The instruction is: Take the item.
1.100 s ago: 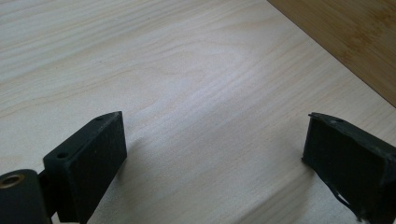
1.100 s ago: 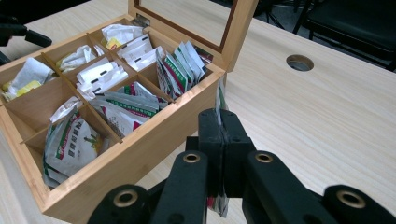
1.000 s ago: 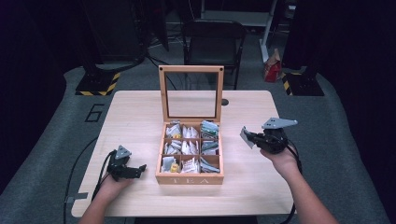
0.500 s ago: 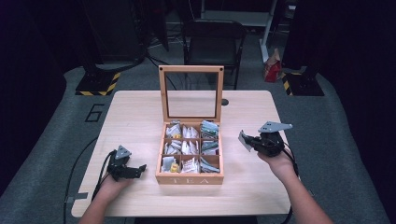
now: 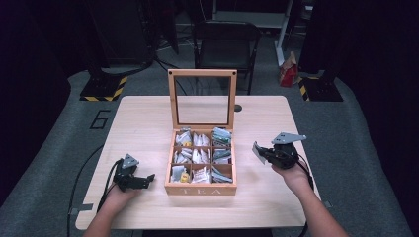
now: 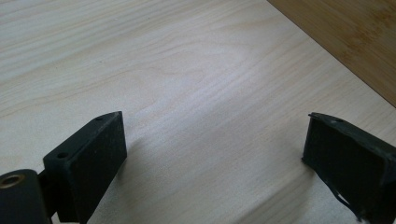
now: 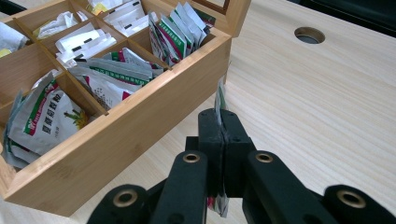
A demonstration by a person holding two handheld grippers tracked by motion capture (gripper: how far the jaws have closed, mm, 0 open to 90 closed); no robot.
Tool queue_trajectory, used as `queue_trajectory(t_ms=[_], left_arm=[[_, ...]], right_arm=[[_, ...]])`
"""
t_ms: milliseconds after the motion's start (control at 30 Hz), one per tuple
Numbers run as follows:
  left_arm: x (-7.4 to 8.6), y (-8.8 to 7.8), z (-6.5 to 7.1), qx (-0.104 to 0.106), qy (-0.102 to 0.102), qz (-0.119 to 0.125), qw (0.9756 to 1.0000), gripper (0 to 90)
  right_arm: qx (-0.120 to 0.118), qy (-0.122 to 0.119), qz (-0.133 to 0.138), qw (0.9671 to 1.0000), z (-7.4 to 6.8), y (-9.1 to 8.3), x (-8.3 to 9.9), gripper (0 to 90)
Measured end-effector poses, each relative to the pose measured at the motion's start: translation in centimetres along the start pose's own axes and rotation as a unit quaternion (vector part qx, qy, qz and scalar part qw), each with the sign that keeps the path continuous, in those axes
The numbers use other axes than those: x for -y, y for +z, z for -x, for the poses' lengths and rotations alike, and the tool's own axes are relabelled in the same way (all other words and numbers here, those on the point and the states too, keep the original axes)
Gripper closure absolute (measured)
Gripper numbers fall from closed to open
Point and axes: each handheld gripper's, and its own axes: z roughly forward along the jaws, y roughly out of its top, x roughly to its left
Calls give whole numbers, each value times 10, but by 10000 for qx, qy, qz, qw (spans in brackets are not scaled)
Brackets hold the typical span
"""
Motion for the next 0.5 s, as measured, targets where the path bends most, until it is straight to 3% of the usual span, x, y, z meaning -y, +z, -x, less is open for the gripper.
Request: queue_trajectory(t_ms=[500], left_arm=[[0, 0, 0, 0, 0, -1, 10000, 57]], right_arm=[[64, 54, -42, 10000, -1, 10, 16, 890]])
